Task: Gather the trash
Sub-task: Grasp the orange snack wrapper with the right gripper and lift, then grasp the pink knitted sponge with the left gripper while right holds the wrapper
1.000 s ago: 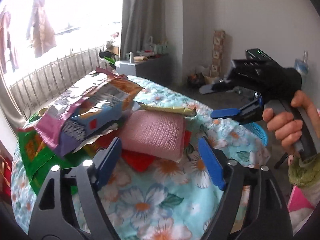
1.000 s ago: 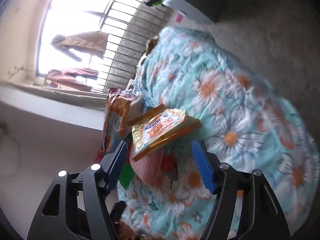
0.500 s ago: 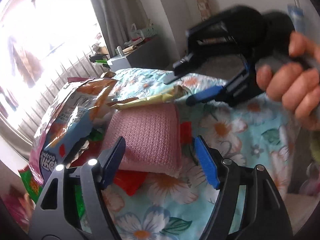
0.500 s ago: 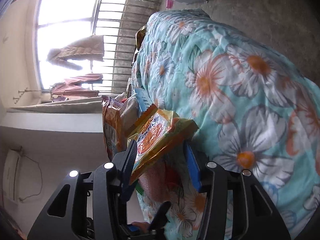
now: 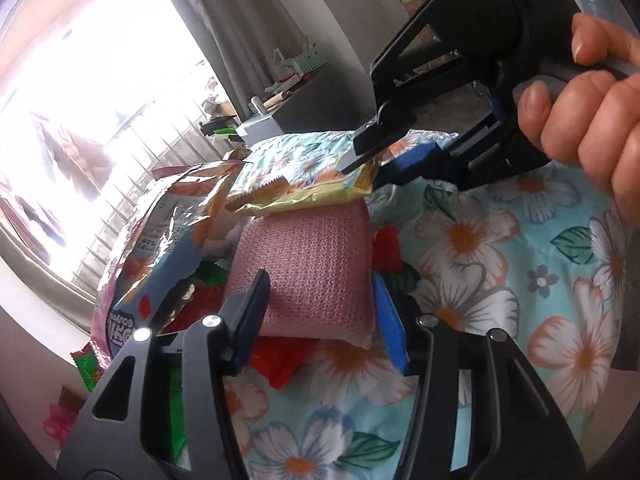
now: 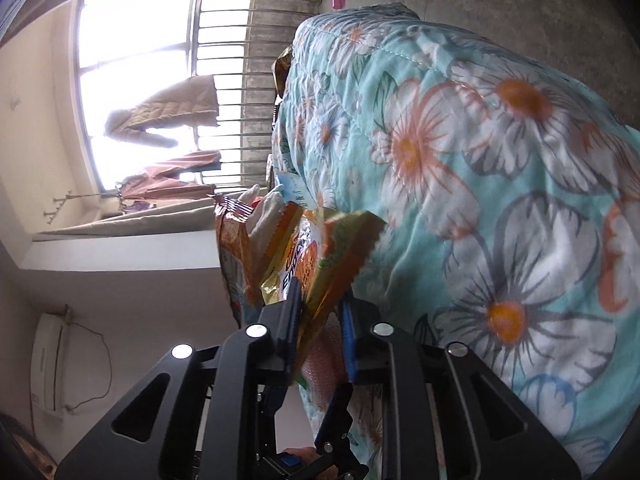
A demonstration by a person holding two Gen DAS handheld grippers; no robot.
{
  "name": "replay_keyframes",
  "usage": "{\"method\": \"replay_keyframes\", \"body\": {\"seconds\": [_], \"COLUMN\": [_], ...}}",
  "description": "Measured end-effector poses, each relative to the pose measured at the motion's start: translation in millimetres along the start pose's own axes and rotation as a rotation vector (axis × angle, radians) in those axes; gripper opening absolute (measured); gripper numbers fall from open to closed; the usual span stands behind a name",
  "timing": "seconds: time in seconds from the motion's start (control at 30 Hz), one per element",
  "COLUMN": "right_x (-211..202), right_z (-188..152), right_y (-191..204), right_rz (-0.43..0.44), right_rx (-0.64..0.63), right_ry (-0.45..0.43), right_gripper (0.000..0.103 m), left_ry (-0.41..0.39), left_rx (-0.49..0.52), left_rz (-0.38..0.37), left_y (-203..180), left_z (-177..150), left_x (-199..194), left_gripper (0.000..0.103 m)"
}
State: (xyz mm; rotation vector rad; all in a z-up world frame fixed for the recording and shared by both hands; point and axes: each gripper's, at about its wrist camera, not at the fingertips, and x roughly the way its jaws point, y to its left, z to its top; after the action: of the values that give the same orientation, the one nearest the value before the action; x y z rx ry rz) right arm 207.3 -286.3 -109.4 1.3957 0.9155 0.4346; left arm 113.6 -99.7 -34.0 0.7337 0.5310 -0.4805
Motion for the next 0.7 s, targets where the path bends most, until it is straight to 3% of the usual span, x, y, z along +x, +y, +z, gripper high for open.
{"method": "replay_keyframes", "body": {"seconds": [0.33,0.7], "right_x": [-23,-46], "right_z": [-9,-25], "right_y": [1,0], "right_rz": [0.068,0.11], "right_rx": [0.006,0.012], "right_ry": [-0.033,-0.059], "right_gripper": [0.012,0.011], "left_ry": [-0.03,-0.077], "left_rx": [-0.008,-0.003], "left_rz": [0.023,0.073], "left_y": [3,9], "left_z": [-7,-10], "left_x": [-25,-54], "left_gripper": [0.026,0.018]}}
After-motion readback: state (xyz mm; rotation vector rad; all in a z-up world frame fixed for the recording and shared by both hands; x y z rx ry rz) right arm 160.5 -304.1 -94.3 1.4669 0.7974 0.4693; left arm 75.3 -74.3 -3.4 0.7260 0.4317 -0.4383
